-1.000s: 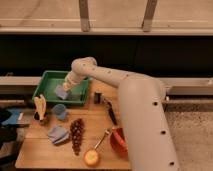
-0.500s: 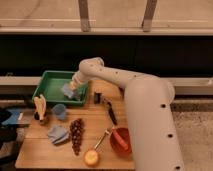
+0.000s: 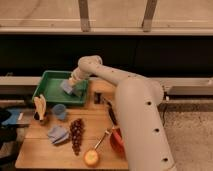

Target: Wipe tray with sponge

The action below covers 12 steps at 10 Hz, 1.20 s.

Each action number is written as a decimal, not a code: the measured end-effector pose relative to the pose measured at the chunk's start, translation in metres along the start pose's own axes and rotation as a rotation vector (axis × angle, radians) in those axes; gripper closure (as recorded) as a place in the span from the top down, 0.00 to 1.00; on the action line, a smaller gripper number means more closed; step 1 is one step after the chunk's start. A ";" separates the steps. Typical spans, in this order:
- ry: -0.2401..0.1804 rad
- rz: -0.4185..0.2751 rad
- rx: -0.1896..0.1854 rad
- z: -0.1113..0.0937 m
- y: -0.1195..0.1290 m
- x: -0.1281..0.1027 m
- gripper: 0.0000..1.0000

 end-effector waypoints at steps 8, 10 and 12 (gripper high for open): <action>-0.041 -0.169 -0.127 0.009 0.085 -0.026 0.00; -0.034 -0.155 -0.121 -0.003 0.087 -0.009 0.00; -0.025 -0.109 -0.090 -0.018 0.072 0.012 0.00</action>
